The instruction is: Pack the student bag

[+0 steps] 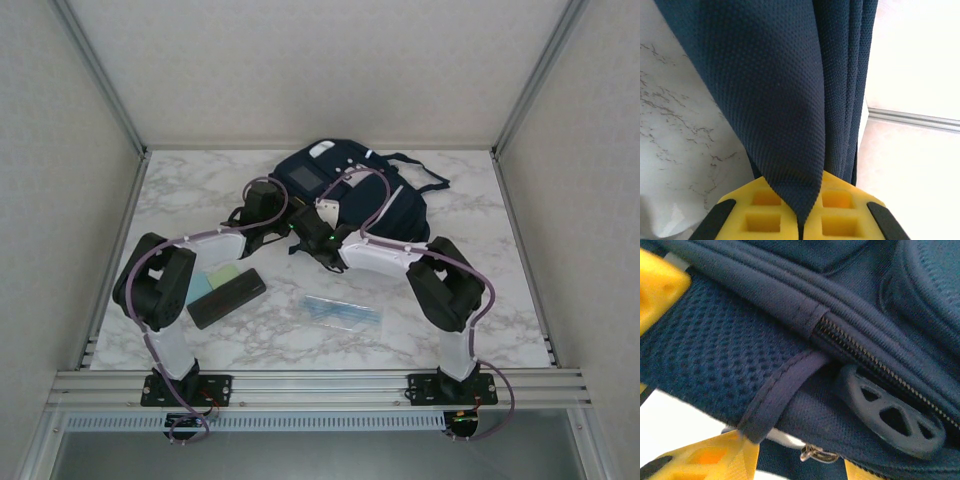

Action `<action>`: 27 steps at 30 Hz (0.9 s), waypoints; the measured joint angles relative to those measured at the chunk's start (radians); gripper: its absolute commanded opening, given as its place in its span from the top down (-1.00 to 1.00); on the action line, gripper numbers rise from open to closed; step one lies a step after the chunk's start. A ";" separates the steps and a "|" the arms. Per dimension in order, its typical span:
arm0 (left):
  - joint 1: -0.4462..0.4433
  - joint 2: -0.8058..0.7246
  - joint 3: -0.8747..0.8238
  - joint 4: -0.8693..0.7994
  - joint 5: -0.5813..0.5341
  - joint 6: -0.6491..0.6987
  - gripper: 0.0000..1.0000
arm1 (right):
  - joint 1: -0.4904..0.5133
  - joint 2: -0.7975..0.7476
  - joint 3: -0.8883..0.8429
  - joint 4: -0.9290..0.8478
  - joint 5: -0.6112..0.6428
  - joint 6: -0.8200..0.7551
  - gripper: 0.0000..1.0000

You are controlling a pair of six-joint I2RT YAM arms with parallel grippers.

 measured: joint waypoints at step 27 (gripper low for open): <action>0.050 -0.024 -0.024 0.017 0.040 0.043 1.00 | -0.163 -0.069 -0.088 0.113 -0.478 -0.150 1.00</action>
